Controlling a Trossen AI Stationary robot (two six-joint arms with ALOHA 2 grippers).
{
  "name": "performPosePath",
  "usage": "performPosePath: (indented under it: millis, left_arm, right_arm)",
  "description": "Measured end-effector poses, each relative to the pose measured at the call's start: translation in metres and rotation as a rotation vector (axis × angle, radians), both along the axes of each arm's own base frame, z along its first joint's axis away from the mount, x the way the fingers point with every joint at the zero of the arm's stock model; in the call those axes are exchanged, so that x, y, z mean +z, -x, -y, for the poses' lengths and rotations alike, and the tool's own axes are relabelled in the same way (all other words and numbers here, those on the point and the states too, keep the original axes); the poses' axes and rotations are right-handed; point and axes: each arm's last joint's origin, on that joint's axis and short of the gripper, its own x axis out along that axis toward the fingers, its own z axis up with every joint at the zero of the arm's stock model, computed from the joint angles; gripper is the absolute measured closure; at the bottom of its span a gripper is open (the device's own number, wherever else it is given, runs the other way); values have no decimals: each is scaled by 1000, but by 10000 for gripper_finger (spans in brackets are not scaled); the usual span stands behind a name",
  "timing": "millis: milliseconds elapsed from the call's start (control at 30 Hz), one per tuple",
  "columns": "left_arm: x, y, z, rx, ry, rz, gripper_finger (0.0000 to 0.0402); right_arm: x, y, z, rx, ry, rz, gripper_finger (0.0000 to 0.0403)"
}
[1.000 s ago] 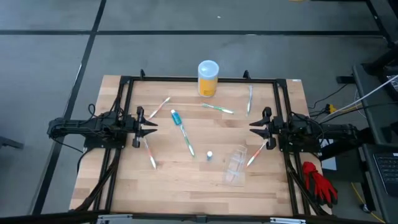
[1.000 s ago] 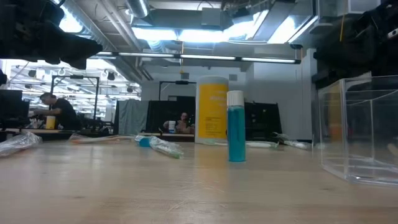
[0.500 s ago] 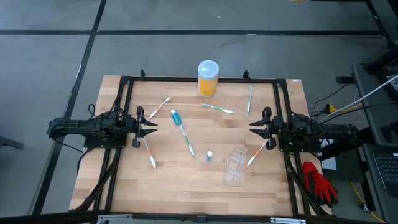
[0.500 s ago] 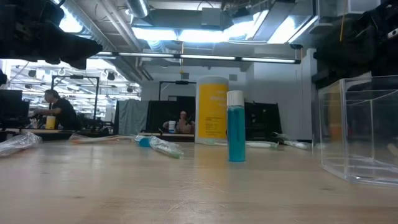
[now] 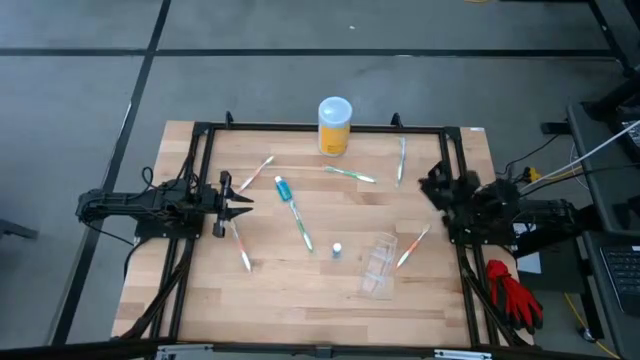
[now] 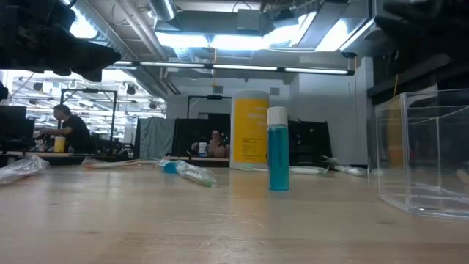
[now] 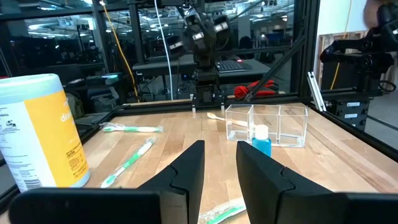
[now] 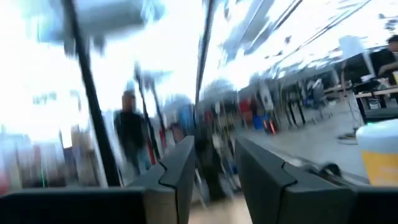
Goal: Pick & Place toothbrushing station
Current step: Put the bottom blue mouthwash bottle into the transparent organizer
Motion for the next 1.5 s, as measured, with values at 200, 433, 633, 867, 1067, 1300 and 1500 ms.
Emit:
performPosePath:
  millis: [200,433,633,867,1067,1300,1500]
  left_arm:
    - [0,0,0,-1,0,0,311]
    - [0,0,0,-1,0,0,311]
    - [0,0,0,-1,0,0,311]
    - [16,2,0,-7,-18,162,311]
    - [49,15,1,-87,220,536,311]
    - [77,43,2,-123,113,944,311]
    - [92,77,2,-167,112,1329,311]
  right_arm:
    - [0,0,4,87,-486,77,284]
    - [-12,-8,4,147,-727,-18,284]
    - [-3,-7,5,93,-649,77,284]
    - [28,11,7,58,-473,412,284]
    - [57,9,6,35,-388,456,284]
    - [139,-5,1,-4,-86,469,284]
    - [206,5,0,-79,110,439,284]
